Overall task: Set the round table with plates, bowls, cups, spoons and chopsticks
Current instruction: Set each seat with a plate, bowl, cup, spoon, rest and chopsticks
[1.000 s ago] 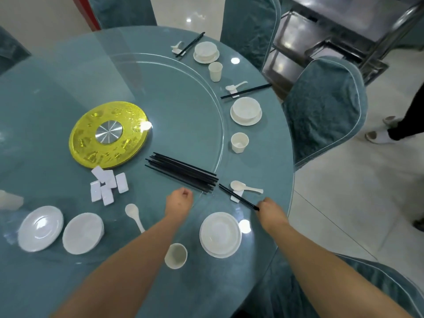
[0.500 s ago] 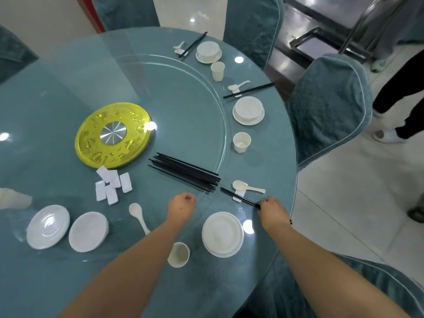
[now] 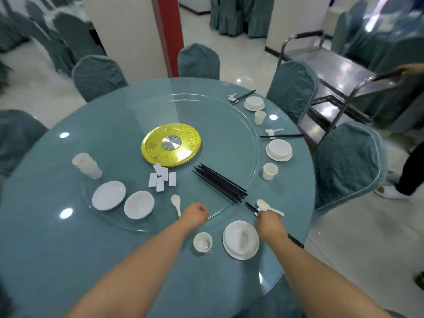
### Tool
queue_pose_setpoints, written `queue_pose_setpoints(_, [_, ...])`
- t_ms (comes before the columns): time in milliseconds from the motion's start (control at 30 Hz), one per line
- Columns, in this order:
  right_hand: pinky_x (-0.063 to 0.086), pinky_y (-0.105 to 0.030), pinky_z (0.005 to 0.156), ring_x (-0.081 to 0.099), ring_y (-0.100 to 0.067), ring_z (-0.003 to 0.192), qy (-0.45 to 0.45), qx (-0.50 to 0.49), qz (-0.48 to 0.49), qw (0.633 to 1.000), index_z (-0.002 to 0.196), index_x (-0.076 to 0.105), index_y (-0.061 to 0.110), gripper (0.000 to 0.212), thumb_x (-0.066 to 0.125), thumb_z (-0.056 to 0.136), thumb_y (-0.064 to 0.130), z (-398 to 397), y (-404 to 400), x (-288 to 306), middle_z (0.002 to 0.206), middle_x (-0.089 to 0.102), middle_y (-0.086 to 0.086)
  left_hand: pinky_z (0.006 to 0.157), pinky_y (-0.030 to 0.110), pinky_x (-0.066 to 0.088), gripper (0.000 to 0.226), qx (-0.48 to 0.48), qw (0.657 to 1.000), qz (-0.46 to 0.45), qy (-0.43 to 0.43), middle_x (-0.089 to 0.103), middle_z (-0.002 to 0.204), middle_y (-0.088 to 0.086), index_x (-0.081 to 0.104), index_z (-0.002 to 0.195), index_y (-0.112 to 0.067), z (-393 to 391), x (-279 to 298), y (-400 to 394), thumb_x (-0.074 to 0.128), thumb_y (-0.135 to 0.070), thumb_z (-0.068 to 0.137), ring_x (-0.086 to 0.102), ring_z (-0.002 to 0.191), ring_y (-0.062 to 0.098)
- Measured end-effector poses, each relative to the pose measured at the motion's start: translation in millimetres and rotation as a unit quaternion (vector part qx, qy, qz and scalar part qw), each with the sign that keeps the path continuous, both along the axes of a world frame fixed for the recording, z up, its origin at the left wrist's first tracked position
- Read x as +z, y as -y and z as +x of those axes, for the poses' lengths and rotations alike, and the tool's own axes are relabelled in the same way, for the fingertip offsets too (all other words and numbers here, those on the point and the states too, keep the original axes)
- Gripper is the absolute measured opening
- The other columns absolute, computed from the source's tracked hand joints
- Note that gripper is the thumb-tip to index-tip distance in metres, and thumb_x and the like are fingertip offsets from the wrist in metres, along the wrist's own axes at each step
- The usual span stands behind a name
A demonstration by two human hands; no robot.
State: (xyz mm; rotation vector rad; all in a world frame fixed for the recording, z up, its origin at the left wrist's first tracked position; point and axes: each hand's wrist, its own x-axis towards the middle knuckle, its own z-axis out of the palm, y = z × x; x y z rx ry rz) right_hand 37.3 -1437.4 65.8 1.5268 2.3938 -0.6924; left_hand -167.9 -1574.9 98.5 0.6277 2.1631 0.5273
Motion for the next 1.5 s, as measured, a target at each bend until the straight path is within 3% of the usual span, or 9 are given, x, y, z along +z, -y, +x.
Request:
queue_pose_setpoints(100, [0.047, -0.030, 0.072, 0.064, -0.031, 0.096, -0.016, 0.004, 0.009, 1.000, 0.097, 0.066, 0.009, 0.023, 0.049, 0.094, 0.024, -3.9, 35.8, 12.5, 0.103, 0.068, -0.012, 0.070, 0.027, 0.048, 0.009, 0.020, 0.999, 0.030, 0.018, 0.066, 0.077, 0.008, 0.058, 0.088, -0.016, -2.7, 10.1, 37.8, 0.049, -0.017, 0.089, 0.060, 0.071, 0.021])
queue_pose_setpoints(267, [0.049, -0.030, 0.081, 0.063, -0.028, 0.102, -0.030, 0.013, 0.032, 0.999, 0.102, 0.068, 0.015, 0.026, 0.051, 0.095, 0.033, -7.9, 107.1, 26.0, 0.105, 0.070, -0.008, 0.049, 0.021, 0.037, 0.005, 0.041, 0.996, 0.063, 0.046, 0.063, 0.085, 0.008, 0.055, 0.090, -0.015, 3.5, 24.4, 110.4, 0.050, -0.017, 0.091, 0.058, 0.065, 0.022])
queue_pose_setpoints(400, [0.050, -0.030, 0.080, 0.063, -0.029, 0.097, -0.066, 0.011, 0.008, 0.998, 0.102, 0.068, 0.012, 0.025, 0.051, 0.095, 0.027, -13.5, 167.4, 33.7, 0.101, 0.071, -0.009, 0.042, 0.016, 0.032, 0.015, 0.058, 0.992, 0.096, 0.054, 0.059, 0.082, 0.008, 0.052, 0.079, -0.017, 10.1, 33.3, 172.3, 0.048, -0.012, 0.092, 0.052, 0.055, 0.016])
queue_pose_setpoints(567, [0.044, -0.032, 0.069, 0.063, -0.033, 0.088, -0.109, 0.028, -0.003, 0.994, 0.070, 0.058, 0.012, 0.026, 0.051, 0.093, 0.022, -18.6, 234.9, 47.7, 0.080, 0.067, -0.012, 0.048, 0.022, 0.029, 0.020, 0.082, 0.990, 0.096, 0.062, 0.056, 0.084, 0.014, 0.048, 0.074, -0.018, 23.1, 40.1, 238.6, 0.047, -0.007, 0.091, 0.051, 0.063, 0.023])
queue_pose_setpoints(700, [0.046, -0.033, 0.073, 0.062, -0.032, 0.085, -0.112, 0.054, -0.022, 0.992, 0.071, 0.054, 0.017, 0.022, 0.051, 0.092, 0.023, -17.1, 282.9, 54.6, 0.084, 0.068, -0.014, 0.047, 0.020, 0.031, 0.021, 0.104, 0.989, 0.093, 0.047, 0.057, 0.086, 0.013, 0.047, 0.074, -0.019, 33.3, 43.3, 289.5, 0.048, -0.008, 0.092, 0.050, 0.057, 0.017])
queue_pose_setpoints(867, [0.034, -0.028, 0.061, 0.046, -0.025, 0.068, -0.117, 0.062, -0.046, 0.990, 0.057, 0.039, 0.018, 0.035, 0.051, 0.090, 0.023, -18.7, 319.3, 53.3, 0.061, 0.048, 0.000, 0.051, 0.022, 0.035, 0.011, 0.137, 0.985, 0.091, 0.045, 0.061, 0.088, 0.011, 0.051, 0.082, -0.019, 38.2, 45.5, 335.5, 0.049, -0.012, 0.090, 0.055, 0.066, 0.021])
queue_pose_setpoints(1067, [0.031, -0.028, 0.060, 0.040, -0.022, 0.065, -0.151, 0.111, -0.057, 0.981, 0.056, 0.035, 0.017, 0.038, 0.052, 0.090, 0.019, -24.2, 357.1, 64.2, 0.054, 0.038, 0.003, 0.047, 0.020, 0.034, 0.005, 0.198, 0.974, 0.102, 0.041, 0.059, 0.082, 0.002, 0.050, 0.095, -0.018, 47.4, 58.7, 389.3, 0.048, -0.014, 0.093, 0.053, 0.058, 0.012])
queue_pose_setpoints(1267, [0.047, -0.035, 0.070, 0.061, -0.036, 0.081, -0.161, 0.127, -0.069, 0.976, 0.075, 0.060, 0.000, 0.024, 0.054, 0.091, 0.017, -41.4, 404.0, 69.9, 0.081, 0.066, -0.021, 0.056, 0.024, 0.039, 0.012, 0.244, 0.963, 0.111, 0.031, 0.062, 0.092, 0.007, 0.055, 0.103, -0.013, 46.2, 66.6, 454.5, 0.049, -0.013, 0.094, 0.055, 0.068, 0.017])
queue_pose_setpoints(1500, [0.040, -0.027, 0.065, 0.053, -0.024, 0.071, -0.163, 0.126, -0.074, 0.976, 0.065, 0.052, 0.015, 0.027, 0.054, 0.091, 0.020, -81.1, 471.0, 73.0, 0.067, 0.056, -0.003, 0.054, 0.023, 0.040, 0.015, 0.271, 0.953, 0.123, 0.051, 0.063, 0.095, 0.005, 0.056, 0.106, -0.013, 8.2, 62.5, 529.3, 0.048, -0.014, 0.094, 0.057, 0.067, 0.015])
